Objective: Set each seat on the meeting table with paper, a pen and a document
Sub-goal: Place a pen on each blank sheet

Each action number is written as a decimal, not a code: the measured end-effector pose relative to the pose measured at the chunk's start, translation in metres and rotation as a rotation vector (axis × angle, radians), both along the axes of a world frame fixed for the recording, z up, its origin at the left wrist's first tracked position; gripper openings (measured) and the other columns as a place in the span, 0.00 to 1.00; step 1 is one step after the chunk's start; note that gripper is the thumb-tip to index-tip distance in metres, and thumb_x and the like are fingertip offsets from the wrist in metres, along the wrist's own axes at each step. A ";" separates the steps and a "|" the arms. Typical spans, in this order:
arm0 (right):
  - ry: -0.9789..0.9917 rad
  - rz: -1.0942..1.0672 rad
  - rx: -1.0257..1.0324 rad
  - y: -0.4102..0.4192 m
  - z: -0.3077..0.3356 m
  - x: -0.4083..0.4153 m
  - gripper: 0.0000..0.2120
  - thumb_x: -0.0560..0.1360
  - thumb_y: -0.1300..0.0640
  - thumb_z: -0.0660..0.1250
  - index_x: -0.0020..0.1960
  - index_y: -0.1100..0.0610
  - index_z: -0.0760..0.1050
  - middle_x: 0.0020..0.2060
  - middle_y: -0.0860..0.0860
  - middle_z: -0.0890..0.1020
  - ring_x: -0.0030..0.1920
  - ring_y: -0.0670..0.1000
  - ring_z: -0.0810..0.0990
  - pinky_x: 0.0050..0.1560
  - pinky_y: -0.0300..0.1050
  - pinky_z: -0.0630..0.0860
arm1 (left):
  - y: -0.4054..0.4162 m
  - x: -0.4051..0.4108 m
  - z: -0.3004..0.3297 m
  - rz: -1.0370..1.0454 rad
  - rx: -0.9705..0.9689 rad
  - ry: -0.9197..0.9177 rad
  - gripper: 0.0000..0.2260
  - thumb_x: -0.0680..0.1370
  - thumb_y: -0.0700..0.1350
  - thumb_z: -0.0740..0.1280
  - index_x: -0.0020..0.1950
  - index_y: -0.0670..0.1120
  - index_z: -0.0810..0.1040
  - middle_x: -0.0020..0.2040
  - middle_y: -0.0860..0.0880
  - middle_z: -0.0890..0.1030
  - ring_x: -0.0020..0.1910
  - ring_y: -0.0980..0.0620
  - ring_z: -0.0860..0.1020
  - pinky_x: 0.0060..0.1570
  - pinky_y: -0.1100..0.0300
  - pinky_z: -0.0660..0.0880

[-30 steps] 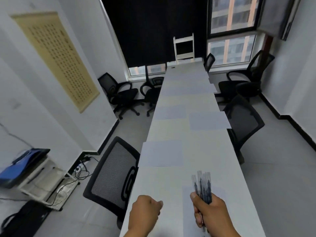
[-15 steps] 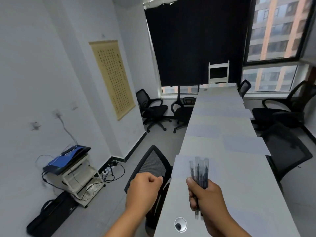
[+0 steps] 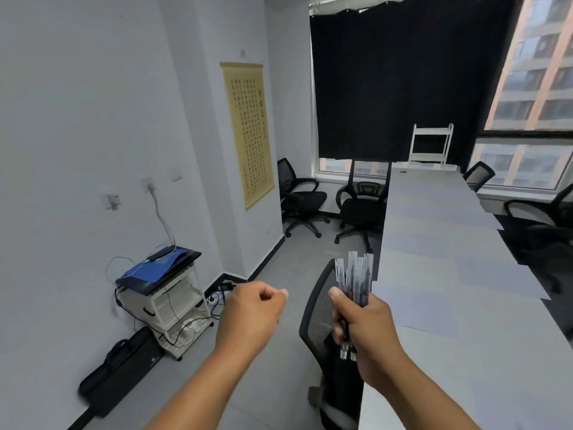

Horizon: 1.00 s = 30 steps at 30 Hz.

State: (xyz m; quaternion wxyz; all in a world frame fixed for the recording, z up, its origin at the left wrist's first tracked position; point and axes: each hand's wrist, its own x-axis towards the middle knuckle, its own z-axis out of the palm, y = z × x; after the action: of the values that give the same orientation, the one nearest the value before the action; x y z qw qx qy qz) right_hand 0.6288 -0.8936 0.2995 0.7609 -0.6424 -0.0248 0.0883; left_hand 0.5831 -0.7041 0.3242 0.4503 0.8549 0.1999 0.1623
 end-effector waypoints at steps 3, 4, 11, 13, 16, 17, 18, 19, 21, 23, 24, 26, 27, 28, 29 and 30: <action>-0.025 0.029 0.013 0.034 0.012 -0.006 0.13 0.83 0.56 0.71 0.44 0.59 0.71 0.30 0.57 0.73 0.26 0.53 0.68 0.26 0.43 0.66 | 0.033 -0.007 0.010 0.004 -0.045 -0.010 0.14 0.80 0.54 0.72 0.37 0.50 0.84 0.33 0.52 0.86 0.38 0.48 0.86 0.50 0.42 0.86; -0.038 0.038 0.009 0.045 0.015 -0.005 0.13 0.83 0.56 0.71 0.44 0.60 0.72 0.30 0.56 0.74 0.26 0.53 0.69 0.26 0.42 0.67 | 0.043 -0.006 0.013 -0.006 -0.053 -0.023 0.14 0.80 0.54 0.72 0.37 0.50 0.85 0.34 0.52 0.86 0.38 0.48 0.86 0.50 0.41 0.86; -0.066 0.144 0.037 0.099 0.026 0.027 0.17 0.80 0.49 0.74 0.42 0.62 0.77 0.33 0.59 0.78 0.29 0.54 0.72 0.32 0.48 0.69 | 0.084 0.022 0.023 0.001 -0.108 -0.058 0.13 0.81 0.52 0.73 0.38 0.49 0.85 0.36 0.52 0.87 0.36 0.50 0.86 0.48 0.41 0.86; -0.052 0.164 0.075 0.118 0.024 0.049 0.22 0.79 0.46 0.75 0.45 0.66 0.77 0.35 0.60 0.79 0.30 0.55 0.72 0.35 0.51 0.66 | 0.099 0.042 0.021 -0.001 -0.102 -0.035 0.13 0.80 0.52 0.73 0.38 0.50 0.85 0.36 0.53 0.87 0.36 0.50 0.86 0.48 0.39 0.86; -0.031 0.166 0.112 0.141 0.019 0.083 0.24 0.78 0.45 0.75 0.51 0.68 0.78 0.35 0.61 0.78 0.30 0.55 0.71 0.36 0.52 0.64 | 0.123 0.073 0.020 0.004 -0.093 0.007 0.12 0.80 0.52 0.72 0.37 0.51 0.85 0.36 0.52 0.87 0.36 0.48 0.86 0.46 0.38 0.86; -0.025 0.168 0.127 0.150 0.016 0.099 0.24 0.78 0.45 0.75 0.53 0.68 0.78 0.35 0.61 0.77 0.30 0.55 0.71 0.36 0.52 0.64 | 0.132 0.088 0.019 0.006 -0.082 0.016 0.12 0.80 0.52 0.72 0.38 0.51 0.85 0.35 0.52 0.87 0.36 0.48 0.86 0.46 0.39 0.86; -0.017 0.171 0.143 0.159 0.015 0.115 0.24 0.78 0.46 0.75 0.54 0.69 0.78 0.35 0.61 0.76 0.30 0.55 0.71 0.36 0.52 0.64 | 0.141 0.103 0.019 0.011 -0.067 0.019 0.13 0.80 0.53 0.72 0.38 0.50 0.85 0.35 0.52 0.87 0.35 0.49 0.86 0.46 0.39 0.86; -0.014 0.177 0.172 0.168 0.014 0.133 0.24 0.78 0.47 0.75 0.55 0.70 0.77 0.36 0.61 0.76 0.30 0.55 0.71 0.35 0.52 0.63 | 0.151 0.121 0.020 0.019 -0.051 0.017 0.14 0.81 0.53 0.72 0.38 0.49 0.85 0.35 0.52 0.87 0.35 0.50 0.86 0.47 0.40 0.86; -0.011 0.192 0.229 0.184 0.017 0.163 0.24 0.78 0.50 0.76 0.54 0.72 0.75 0.36 0.61 0.74 0.29 0.54 0.70 0.34 0.51 0.63 | 0.168 0.153 0.024 0.037 -0.050 0.006 0.14 0.81 0.51 0.72 0.37 0.49 0.85 0.34 0.52 0.87 0.34 0.51 0.86 0.48 0.41 0.86; -0.006 0.200 0.257 0.197 0.018 0.198 0.22 0.78 0.53 0.76 0.54 0.72 0.75 0.37 0.60 0.74 0.29 0.53 0.69 0.33 0.49 0.64 | 0.183 0.192 0.024 0.040 -0.059 -0.002 0.15 0.81 0.50 0.71 0.36 0.48 0.85 0.33 0.52 0.86 0.33 0.52 0.85 0.49 0.41 0.86; -0.002 0.199 0.269 0.202 0.019 0.213 0.21 0.79 0.55 0.75 0.56 0.73 0.74 0.37 0.59 0.74 0.29 0.53 0.69 0.32 0.48 0.65 | 0.188 0.210 0.025 0.035 -0.072 -0.002 0.15 0.81 0.50 0.71 0.36 0.48 0.85 0.33 0.52 0.86 0.33 0.52 0.84 0.49 0.41 0.86; -0.002 0.186 0.278 0.211 0.022 0.241 0.20 0.80 0.57 0.74 0.61 0.73 0.75 0.35 0.57 0.74 0.30 0.52 0.70 0.32 0.47 0.66 | 0.197 0.243 0.025 0.023 -0.085 -0.005 0.14 0.82 0.50 0.71 0.37 0.47 0.85 0.34 0.52 0.87 0.34 0.51 0.85 0.49 0.41 0.87; -0.003 0.169 0.274 0.215 0.022 0.255 0.19 0.80 0.58 0.73 0.62 0.72 0.76 0.35 0.56 0.75 0.29 0.52 0.70 0.31 0.47 0.67 | 0.201 0.259 0.025 0.017 -0.092 -0.009 0.14 0.82 0.49 0.71 0.38 0.47 0.85 0.35 0.52 0.87 0.34 0.51 0.86 0.49 0.41 0.87; -0.003 0.149 0.270 0.218 0.021 0.269 0.18 0.80 0.58 0.73 0.62 0.71 0.77 0.35 0.55 0.75 0.29 0.52 0.71 0.31 0.46 0.68 | 0.205 0.277 0.025 0.008 -0.112 -0.016 0.14 0.82 0.49 0.71 0.39 0.47 0.85 0.35 0.53 0.87 0.34 0.51 0.86 0.49 0.40 0.87; -0.008 0.134 0.266 0.221 0.019 0.283 0.18 0.80 0.58 0.74 0.61 0.71 0.77 0.35 0.55 0.75 0.29 0.52 0.71 0.30 0.47 0.68 | 0.209 0.294 0.024 -0.004 -0.130 -0.015 0.13 0.82 0.49 0.71 0.40 0.46 0.86 0.36 0.52 0.87 0.34 0.51 0.85 0.49 0.40 0.87; -0.013 0.113 0.252 0.224 0.017 0.296 0.19 0.80 0.57 0.74 0.60 0.71 0.76 0.35 0.56 0.75 0.29 0.53 0.71 0.30 0.47 0.69 | 0.212 0.310 0.023 -0.019 -0.149 -0.009 0.13 0.82 0.49 0.71 0.41 0.46 0.86 0.36 0.52 0.87 0.34 0.51 0.85 0.48 0.40 0.87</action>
State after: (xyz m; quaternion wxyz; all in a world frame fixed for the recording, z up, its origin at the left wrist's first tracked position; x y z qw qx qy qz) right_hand 0.9251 -0.6695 0.3168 0.8292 -0.5397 -0.0769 0.1232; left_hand 0.8927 -0.4922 0.3471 0.5152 0.8201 0.2013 0.1464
